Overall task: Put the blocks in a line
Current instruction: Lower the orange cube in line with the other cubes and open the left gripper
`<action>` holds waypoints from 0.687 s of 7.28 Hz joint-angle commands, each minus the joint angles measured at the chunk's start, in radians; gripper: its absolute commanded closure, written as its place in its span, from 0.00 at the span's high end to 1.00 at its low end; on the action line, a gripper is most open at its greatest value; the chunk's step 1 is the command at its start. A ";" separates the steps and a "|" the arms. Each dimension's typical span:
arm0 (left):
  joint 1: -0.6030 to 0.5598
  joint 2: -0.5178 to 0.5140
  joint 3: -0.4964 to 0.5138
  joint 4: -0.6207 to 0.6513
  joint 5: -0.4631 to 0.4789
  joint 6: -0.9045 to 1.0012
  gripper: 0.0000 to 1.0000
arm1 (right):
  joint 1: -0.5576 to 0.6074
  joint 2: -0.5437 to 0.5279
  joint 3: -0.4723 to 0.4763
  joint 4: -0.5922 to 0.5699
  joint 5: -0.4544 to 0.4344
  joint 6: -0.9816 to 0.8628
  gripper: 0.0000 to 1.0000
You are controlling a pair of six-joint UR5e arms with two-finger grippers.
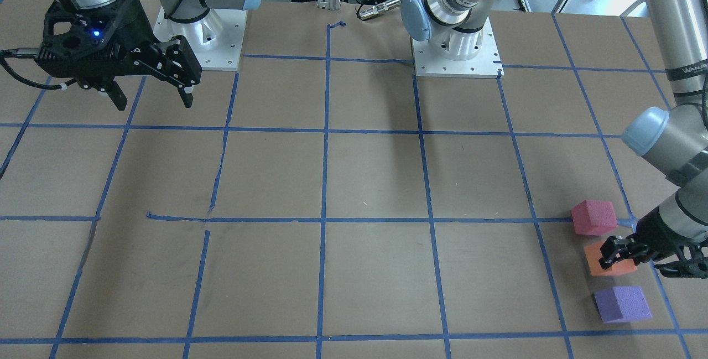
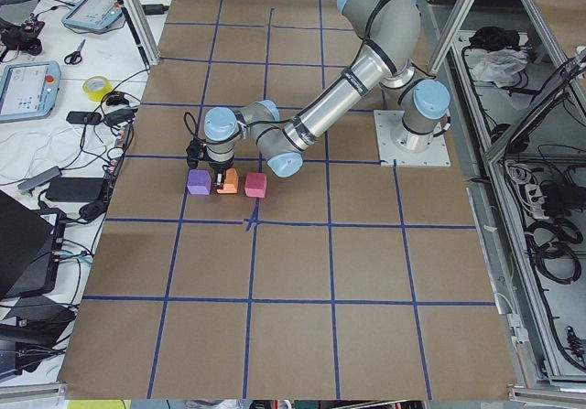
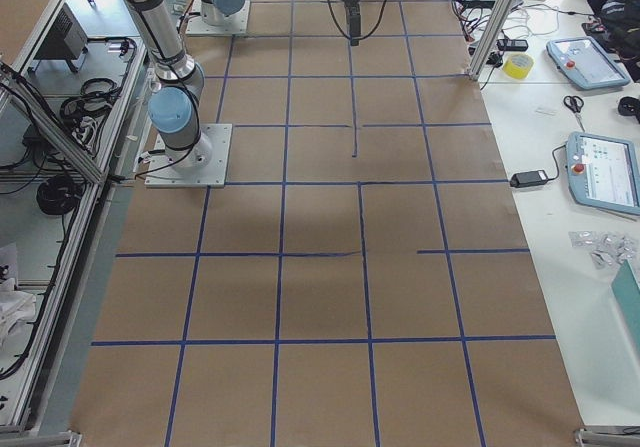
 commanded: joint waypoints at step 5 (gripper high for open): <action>-0.025 0.060 -0.011 -0.026 0.158 -0.003 1.00 | 0.000 0.000 0.001 0.000 -0.003 -0.005 1.00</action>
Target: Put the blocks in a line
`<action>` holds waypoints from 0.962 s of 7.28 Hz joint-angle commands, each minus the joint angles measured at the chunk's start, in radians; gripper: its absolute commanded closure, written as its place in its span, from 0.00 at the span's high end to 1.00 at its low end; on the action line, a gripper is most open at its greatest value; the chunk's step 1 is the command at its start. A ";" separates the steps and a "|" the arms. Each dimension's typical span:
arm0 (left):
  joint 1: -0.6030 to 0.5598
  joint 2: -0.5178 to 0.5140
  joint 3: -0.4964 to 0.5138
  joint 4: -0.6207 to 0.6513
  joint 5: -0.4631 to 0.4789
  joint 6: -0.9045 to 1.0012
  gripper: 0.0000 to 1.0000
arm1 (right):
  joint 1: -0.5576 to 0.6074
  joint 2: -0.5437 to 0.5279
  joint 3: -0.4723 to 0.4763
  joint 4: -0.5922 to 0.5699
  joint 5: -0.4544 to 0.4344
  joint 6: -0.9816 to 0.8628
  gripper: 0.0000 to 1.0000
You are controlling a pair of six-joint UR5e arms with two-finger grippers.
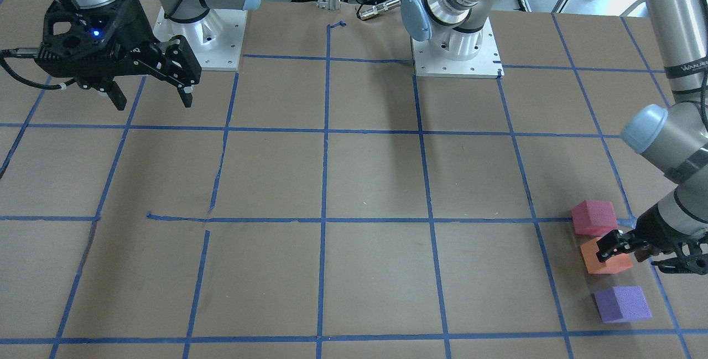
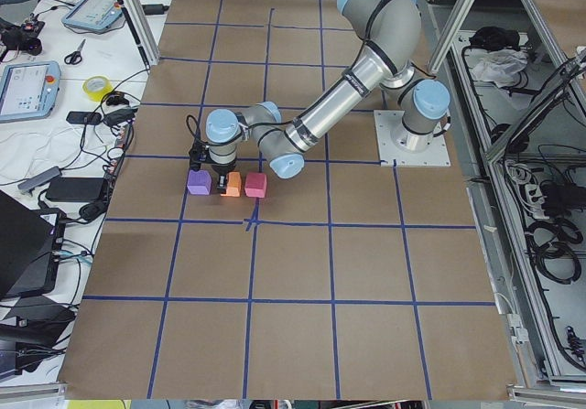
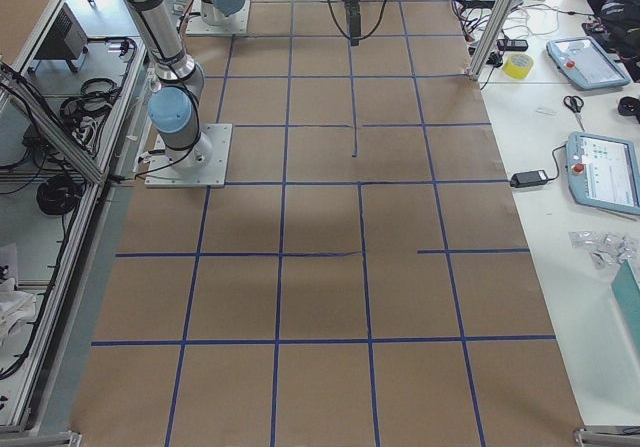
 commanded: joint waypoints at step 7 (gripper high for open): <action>-0.625 0.478 0.035 -0.549 0.087 -0.759 1.00 | 0.000 0.000 0.001 0.000 -0.005 -0.002 1.00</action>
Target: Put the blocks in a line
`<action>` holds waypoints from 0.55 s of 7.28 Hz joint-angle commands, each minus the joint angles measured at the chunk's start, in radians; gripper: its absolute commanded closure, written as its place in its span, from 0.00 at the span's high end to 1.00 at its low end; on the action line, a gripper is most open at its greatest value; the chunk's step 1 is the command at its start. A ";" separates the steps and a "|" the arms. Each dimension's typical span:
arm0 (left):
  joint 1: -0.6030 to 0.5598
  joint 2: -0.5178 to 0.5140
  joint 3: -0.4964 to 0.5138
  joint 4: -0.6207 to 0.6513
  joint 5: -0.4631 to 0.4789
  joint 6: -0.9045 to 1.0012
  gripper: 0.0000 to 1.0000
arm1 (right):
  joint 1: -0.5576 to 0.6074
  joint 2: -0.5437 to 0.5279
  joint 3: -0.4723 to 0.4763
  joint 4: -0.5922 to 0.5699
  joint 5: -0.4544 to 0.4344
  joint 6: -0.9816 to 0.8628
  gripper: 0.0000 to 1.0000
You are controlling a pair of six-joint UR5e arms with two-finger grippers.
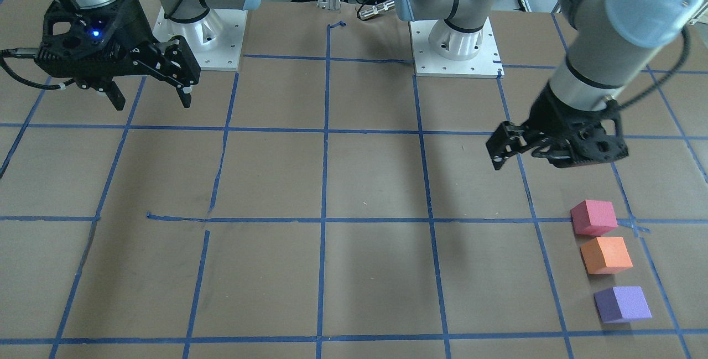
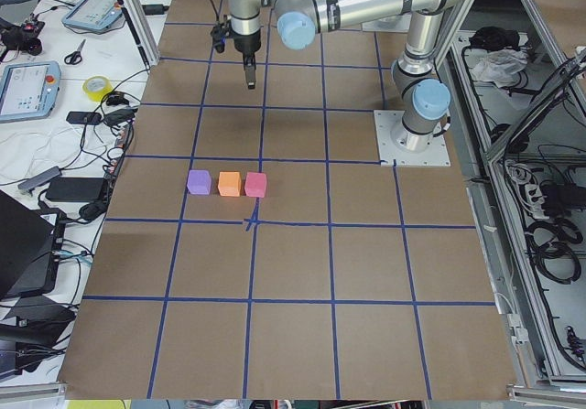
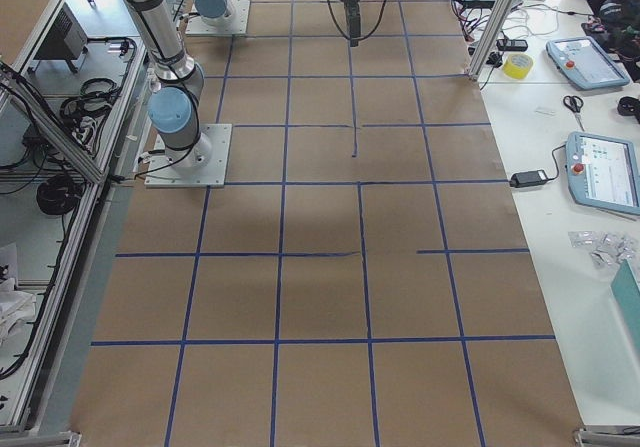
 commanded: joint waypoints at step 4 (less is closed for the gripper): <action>-0.184 0.139 0.007 -0.081 -0.041 -0.157 1.00 | 0.000 0.000 0.000 0.002 0.005 0.000 1.00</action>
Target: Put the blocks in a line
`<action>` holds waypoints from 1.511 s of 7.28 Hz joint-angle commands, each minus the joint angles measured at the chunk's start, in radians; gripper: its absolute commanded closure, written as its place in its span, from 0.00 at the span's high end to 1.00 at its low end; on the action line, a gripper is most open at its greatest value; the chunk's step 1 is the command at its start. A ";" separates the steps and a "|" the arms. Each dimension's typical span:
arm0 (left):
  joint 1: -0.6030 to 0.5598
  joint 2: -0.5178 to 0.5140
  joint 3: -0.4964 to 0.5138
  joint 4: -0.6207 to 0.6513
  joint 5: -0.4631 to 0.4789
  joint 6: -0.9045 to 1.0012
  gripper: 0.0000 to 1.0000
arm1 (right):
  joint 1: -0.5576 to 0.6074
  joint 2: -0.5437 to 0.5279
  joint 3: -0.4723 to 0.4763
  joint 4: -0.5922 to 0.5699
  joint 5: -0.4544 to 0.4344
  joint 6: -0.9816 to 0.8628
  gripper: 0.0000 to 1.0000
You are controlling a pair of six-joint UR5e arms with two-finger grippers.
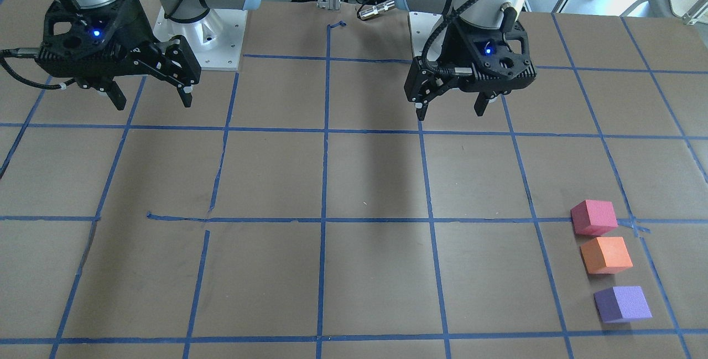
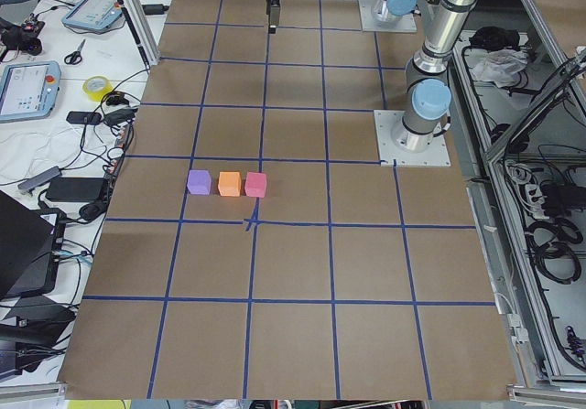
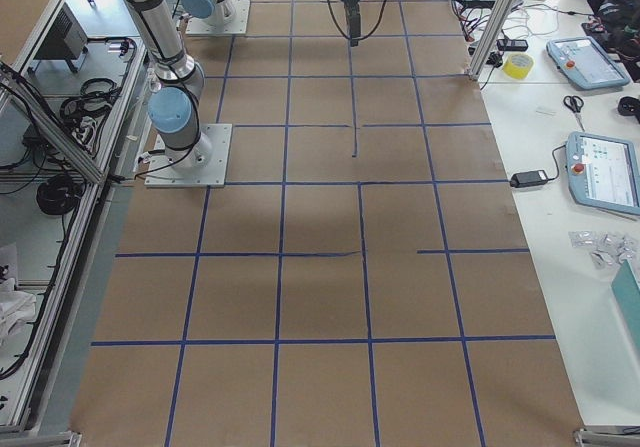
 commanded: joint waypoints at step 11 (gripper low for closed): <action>0.139 0.088 -0.003 -0.156 -0.026 0.114 1.00 | 0.002 -0.017 -0.002 0.015 0.005 0.012 1.00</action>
